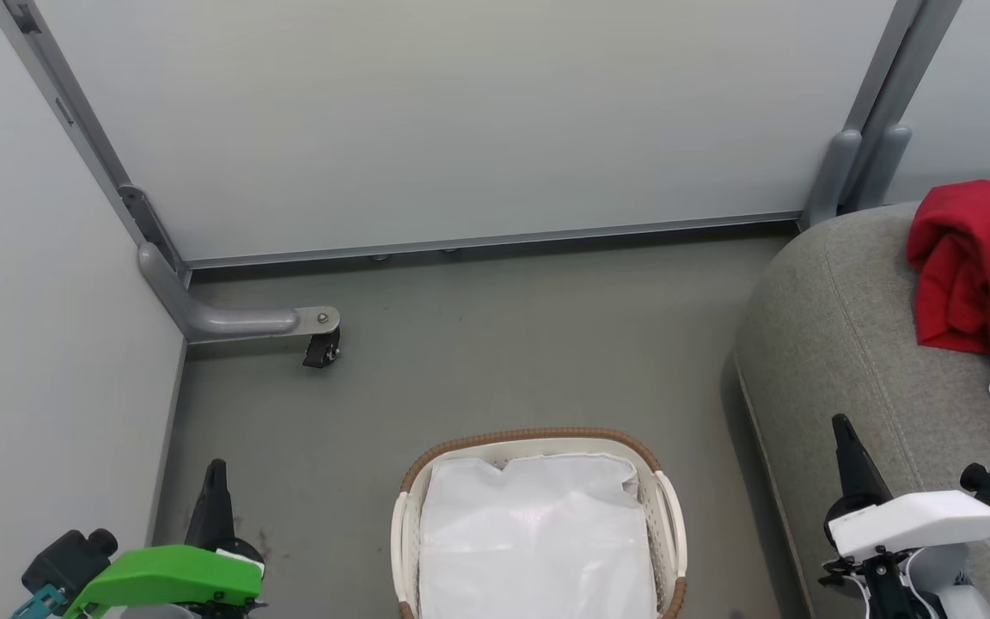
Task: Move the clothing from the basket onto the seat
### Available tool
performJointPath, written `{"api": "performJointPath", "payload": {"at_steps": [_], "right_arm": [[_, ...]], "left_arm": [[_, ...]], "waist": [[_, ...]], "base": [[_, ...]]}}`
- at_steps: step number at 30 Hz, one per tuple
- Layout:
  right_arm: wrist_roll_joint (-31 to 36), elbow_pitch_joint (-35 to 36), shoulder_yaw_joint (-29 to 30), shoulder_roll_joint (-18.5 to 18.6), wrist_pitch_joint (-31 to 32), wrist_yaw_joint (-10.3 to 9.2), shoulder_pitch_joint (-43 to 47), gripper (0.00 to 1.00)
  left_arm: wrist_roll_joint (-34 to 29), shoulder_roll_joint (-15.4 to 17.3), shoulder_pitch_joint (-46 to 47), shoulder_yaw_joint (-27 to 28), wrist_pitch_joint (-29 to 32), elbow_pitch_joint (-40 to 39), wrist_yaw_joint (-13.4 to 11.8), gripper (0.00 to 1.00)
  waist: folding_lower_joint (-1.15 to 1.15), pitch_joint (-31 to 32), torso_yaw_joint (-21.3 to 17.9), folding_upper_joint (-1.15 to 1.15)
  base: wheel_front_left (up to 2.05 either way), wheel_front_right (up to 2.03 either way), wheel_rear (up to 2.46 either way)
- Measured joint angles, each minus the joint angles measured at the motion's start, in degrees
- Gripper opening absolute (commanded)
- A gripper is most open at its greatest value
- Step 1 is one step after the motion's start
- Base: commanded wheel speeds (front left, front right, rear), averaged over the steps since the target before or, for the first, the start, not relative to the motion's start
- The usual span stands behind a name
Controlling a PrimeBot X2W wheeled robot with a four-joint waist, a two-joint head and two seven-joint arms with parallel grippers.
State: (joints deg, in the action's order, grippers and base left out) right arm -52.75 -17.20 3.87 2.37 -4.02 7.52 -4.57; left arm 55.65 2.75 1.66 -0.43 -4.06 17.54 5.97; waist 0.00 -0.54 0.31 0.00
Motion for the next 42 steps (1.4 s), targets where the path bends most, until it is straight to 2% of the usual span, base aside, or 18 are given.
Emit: {"api": "performJointPath", "payload": {"at_steps": [42], "right_arm": [[-23.74,1.85,1.54,0.21,6.37,-0.02,-0.79,0.0]], "left_arm": [[22.13,0.0,2.48,4.16,6.39,-2.09,0.84,0.0]], "waist": [[0.0,0.19,-0.17,0.0]], "base": [[0.0,0.0,0.0]]}}
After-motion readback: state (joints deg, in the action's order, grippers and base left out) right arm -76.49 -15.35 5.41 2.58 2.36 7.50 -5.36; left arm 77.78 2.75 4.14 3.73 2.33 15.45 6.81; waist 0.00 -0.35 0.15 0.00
